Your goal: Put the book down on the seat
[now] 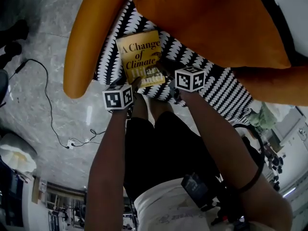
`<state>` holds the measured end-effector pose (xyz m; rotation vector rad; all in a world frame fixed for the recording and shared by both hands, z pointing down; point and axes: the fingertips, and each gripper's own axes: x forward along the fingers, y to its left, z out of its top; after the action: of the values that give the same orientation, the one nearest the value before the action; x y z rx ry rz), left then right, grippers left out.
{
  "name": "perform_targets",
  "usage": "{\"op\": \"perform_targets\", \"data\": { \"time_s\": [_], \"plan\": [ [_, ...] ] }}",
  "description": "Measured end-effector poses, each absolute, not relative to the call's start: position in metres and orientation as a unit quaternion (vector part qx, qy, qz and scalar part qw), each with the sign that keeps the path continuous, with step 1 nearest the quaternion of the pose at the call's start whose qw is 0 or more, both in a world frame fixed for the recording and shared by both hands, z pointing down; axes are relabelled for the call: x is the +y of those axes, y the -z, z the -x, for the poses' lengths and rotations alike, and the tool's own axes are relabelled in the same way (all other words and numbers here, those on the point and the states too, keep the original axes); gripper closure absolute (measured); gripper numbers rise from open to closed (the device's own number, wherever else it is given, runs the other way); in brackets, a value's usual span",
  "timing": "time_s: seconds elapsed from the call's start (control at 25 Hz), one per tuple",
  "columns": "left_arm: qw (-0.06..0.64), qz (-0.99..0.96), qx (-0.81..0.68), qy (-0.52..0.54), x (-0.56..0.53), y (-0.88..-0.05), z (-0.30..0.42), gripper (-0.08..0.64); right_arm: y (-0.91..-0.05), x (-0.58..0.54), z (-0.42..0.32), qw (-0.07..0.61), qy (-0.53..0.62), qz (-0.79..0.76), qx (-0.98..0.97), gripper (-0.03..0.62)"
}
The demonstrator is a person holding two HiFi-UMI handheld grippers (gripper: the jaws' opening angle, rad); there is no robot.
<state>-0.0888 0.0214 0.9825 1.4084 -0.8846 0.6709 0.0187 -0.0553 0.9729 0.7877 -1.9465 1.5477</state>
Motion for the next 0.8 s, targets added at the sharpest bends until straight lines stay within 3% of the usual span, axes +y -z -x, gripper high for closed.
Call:
{"op": "perform_targets", "data": {
  "time_s": [0.24, 0.48, 0.8],
  "plan": [
    [0.596, -0.612, -0.41, -0.32, 0.016, -0.974, 0.11, 0.284, -0.966, -0.064, -0.046, 0.264, -0.561, -0.333, -0.711, 0.477],
    [0.59, -0.619, -0.411, -0.317, 0.025, -0.957, 0.119, 0.289, -0.951, -0.068, -0.063, 0.265, -0.543, -0.328, -0.726, 0.531],
    [0.572, -0.655, -0.397, -0.293, 0.023, -0.899, 0.089, 0.373, -0.904, -0.057, -0.058, 0.254, -0.535, -0.299, -0.749, 0.551]
  ]
}}
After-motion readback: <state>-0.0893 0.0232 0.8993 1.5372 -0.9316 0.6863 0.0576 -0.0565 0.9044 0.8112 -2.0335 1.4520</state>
